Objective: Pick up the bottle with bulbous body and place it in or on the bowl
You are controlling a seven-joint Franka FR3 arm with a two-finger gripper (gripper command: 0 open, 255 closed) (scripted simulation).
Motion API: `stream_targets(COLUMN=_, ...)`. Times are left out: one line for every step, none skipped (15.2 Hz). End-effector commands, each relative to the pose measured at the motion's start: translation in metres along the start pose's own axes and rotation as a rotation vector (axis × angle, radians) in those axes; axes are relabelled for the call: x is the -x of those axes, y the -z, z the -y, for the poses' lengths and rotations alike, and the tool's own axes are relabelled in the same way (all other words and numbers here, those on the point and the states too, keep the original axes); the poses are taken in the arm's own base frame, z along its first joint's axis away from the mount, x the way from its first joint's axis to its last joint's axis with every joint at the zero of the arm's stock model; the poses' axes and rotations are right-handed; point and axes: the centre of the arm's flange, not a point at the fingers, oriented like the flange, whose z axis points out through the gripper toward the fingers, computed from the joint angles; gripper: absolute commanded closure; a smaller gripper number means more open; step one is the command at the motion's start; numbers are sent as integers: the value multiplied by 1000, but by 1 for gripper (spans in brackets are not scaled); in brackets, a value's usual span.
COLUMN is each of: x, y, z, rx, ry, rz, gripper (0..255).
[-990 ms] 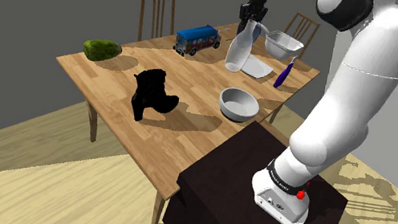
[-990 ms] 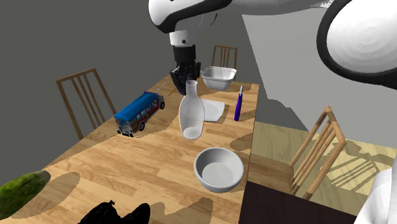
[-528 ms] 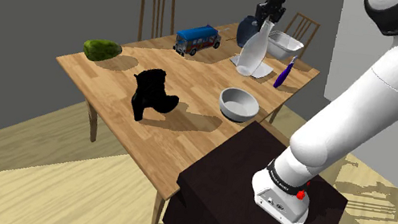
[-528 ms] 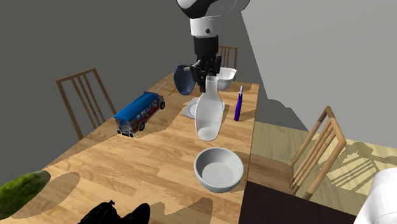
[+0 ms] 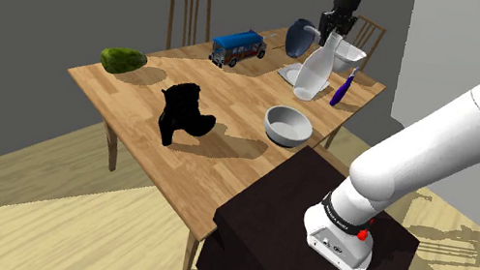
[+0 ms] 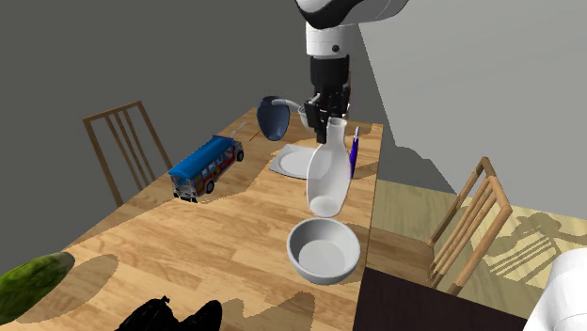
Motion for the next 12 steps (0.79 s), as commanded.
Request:
stream_targets(x=1, y=-12, z=0, rx=0, ry=0, rz=-1, gripper=255)
stream_targets(x=0, y=-17, z=0, rx=0, ry=0, rz=-1, gripper=255)
stream_targets(x=0, y=-22, z=0, rx=0, ry=0, rz=-1, gripper=255)
stream_targets(x=-1, y=-27, z=0, rx=0, ry=0, rz=-1, gripper=255)
stream_targets(x=-1, y=-33, z=0, rx=0, ry=0, rz=-1, gripper=255)
stream_targets(x=-1, y=-38, z=0, rx=0, ry=0, rz=-1, gripper=255)
stream_targets(x=-2, y=-43, z=0, rx=0, ry=0, rz=-1, gripper=255)
stream_targets(x=-2, y=-48, z=0, rx=0, ry=0, rz=-1, gripper=255)
stream_targets(x=-2, y=-54, z=0, rx=0, ry=0, rz=-1, gripper=255)
stream_targets(x=-3, y=-59, z=0, rx=0, ry=0, rz=-1, gripper=255)
stream_targets(x=-3, y=-64, z=0, rx=0, ry=0, rz=-1, gripper=255)
stream_targets(x=-4, y=-69, z=0, rx=0, ry=0, rz=-1, gripper=255)
